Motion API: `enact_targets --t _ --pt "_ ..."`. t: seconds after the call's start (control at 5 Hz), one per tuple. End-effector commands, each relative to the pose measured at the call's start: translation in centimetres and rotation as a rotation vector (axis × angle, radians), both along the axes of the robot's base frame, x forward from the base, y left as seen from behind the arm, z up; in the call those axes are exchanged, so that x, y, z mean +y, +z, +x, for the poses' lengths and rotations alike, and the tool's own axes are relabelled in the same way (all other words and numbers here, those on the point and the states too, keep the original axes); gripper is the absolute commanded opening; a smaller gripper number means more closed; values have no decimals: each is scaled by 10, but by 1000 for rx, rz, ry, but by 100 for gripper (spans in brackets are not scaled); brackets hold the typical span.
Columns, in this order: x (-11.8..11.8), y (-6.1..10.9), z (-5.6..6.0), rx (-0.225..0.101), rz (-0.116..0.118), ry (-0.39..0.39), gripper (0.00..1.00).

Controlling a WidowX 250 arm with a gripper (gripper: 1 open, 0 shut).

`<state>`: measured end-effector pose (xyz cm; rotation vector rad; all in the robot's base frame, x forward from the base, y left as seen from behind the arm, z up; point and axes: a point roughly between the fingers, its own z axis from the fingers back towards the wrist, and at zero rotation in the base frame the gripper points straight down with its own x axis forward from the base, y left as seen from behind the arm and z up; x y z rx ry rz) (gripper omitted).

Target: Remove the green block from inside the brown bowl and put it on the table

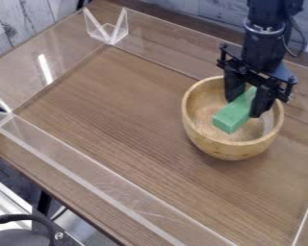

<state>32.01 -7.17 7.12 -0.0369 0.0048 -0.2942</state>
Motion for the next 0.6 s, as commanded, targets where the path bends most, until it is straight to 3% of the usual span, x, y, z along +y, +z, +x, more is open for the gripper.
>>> enact_targets --t 0.0,0.4 --pt "-6 8 11 -55 -18 -19 0" --pt "-6 4 11 -53 -22 -23 0"
